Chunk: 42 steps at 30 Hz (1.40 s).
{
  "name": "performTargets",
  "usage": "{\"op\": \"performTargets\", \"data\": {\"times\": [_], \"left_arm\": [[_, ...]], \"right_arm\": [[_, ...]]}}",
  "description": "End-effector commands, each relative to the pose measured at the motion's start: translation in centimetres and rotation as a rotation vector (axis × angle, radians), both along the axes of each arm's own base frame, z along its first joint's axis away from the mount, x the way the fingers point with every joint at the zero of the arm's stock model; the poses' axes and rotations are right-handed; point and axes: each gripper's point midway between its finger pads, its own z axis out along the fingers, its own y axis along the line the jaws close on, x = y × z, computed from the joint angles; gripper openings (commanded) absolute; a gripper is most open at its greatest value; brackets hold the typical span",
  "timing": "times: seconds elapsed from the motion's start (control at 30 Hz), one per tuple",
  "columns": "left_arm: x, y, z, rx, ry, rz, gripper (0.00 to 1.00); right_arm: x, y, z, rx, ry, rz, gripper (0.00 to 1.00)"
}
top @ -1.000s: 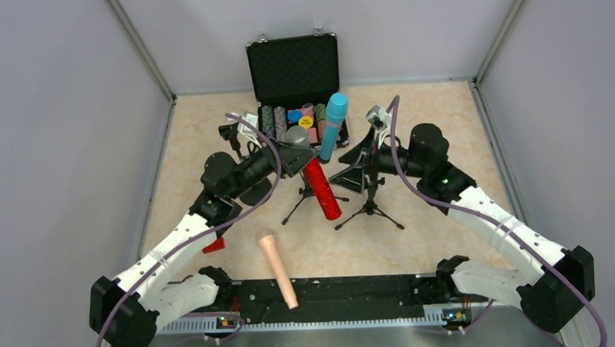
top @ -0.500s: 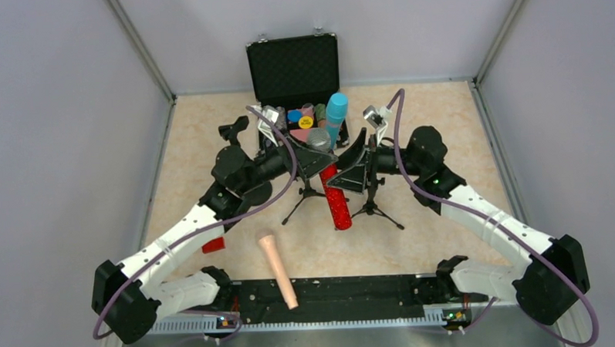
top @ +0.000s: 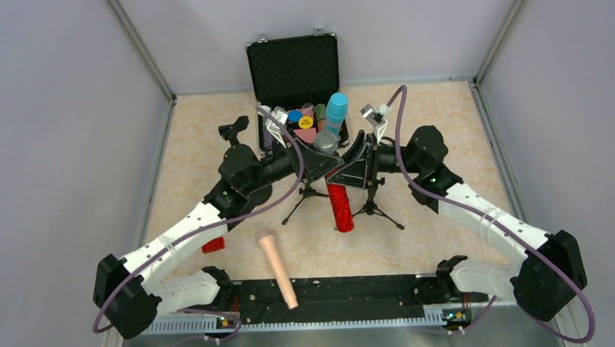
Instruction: Attach the microphones to the stand
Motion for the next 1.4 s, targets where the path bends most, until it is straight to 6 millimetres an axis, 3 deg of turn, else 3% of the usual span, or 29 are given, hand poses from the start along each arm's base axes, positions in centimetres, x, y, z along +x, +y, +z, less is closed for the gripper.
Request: {"op": "performTargets", "data": {"times": [0.0,0.13,0.37,0.43,0.53,0.67,0.8,1.07,1.17,1.2,1.37], "left_arm": [[0.1,0.4,3.3,-0.055,-0.100,0.033,0.00],[0.1,0.4,3.4,-0.057,-0.099,0.037,0.00],[0.4,0.2,3.0,-0.055,-0.091,0.039,0.00],[0.6,0.2,2.9,-0.049,-0.097,0.046,0.00],[0.7,0.2,2.8,-0.048,-0.094,0.053,0.00],[0.8,0.1,2.4,-0.040,-0.088,0.054,0.00],[0.9,0.1,2.1,-0.036,-0.072,0.054,0.18],[1.2,0.3,1.3,-0.028,-0.050,0.076,0.47],[1.5,0.7,1.2,-0.033,-0.034,0.113,0.76],[1.5,0.8,1.1,-0.033,-0.035,0.119,0.80],[1.8,1.7,-0.3,-0.009,-0.012,0.171,0.84]], "right_arm": [[-0.4,-0.1,0.5,0.024,-0.032,0.035,0.44],[-0.6,0.0,0.5,0.028,-0.022,0.048,0.44],[-0.6,0.3,-0.1,0.017,-0.005,0.076,0.59],[-0.5,0.2,-0.2,0.017,-0.006,0.077,0.60],[-0.6,0.3,0.0,0.022,-0.013,0.078,0.49],[-0.6,0.2,0.0,0.022,-0.021,0.080,0.16],[-0.8,0.2,0.0,0.025,-0.023,0.087,0.00],[-0.9,0.0,0.3,0.038,-0.039,0.076,0.00],[-0.9,0.0,0.5,0.043,-0.045,0.073,0.00],[-0.9,0.0,0.4,0.043,-0.048,0.071,0.00],[-0.7,0.0,0.3,0.041,-0.051,0.054,0.00]]}}
